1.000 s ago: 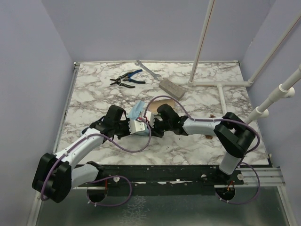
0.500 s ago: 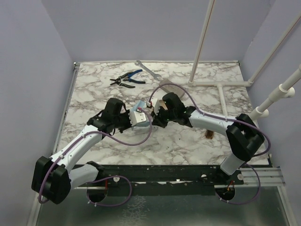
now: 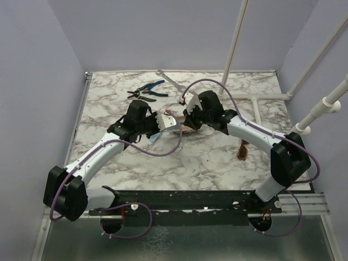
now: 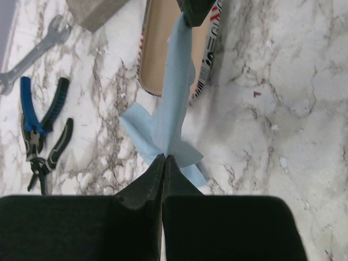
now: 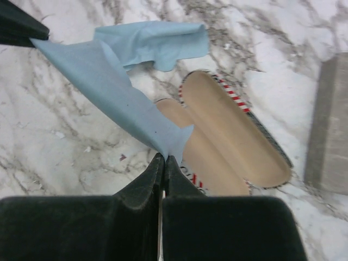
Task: Organize the sunglasses
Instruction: Place the glasses cleaning cloth in the sunglasses case.
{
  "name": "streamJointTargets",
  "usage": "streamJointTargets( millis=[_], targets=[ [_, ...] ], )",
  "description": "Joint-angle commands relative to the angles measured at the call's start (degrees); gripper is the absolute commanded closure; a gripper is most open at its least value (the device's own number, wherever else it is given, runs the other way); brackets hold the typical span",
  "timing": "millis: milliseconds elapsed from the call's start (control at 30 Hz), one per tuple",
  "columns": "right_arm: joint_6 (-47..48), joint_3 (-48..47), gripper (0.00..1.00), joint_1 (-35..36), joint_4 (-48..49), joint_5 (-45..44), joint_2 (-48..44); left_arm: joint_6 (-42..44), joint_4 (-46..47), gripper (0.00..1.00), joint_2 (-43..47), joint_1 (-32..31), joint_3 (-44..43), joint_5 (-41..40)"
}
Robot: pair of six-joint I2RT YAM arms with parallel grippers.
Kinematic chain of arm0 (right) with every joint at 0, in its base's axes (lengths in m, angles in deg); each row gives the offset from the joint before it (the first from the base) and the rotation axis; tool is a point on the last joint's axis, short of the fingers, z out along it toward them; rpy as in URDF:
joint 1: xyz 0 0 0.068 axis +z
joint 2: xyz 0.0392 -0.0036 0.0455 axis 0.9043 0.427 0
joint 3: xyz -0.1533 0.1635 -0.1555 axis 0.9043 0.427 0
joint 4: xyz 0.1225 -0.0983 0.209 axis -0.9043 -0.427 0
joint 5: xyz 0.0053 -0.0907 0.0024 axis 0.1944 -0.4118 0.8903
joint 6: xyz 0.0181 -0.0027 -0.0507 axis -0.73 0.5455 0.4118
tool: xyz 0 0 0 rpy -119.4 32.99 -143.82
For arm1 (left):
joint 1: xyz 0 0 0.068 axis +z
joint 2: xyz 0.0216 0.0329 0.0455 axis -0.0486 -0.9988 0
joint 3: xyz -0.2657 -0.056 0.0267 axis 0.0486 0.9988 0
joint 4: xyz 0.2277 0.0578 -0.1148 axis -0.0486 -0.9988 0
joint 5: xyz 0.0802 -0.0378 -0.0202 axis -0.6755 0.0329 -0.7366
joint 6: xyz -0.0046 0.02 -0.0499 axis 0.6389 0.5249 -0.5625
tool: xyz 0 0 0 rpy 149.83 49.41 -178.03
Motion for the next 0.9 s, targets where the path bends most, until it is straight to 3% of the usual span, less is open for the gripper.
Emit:
streamJointTargets(
  millis=[0, 467, 867],
  targets=[
    [0.3, -3.9, 1.0, -3.0, -3.8, -4.7, -1.2, -0.6, 7.5, 1.0, -4.4, -1.5, -4.4, -1.8],
    [4.6, -6.5, 1.0, -6.9, -8.8, -10.8, 2.9, 3.3, 22.8, 1.0, -19.1, -2.9, -6.8, 1.2],
    [6.9, -7.1, 0.99, -7.7, -12.1, -12.2, 9.1, 7.9, 27.6, 1.0, -24.1, -4.5, -2.9, 1.5]
  ],
)
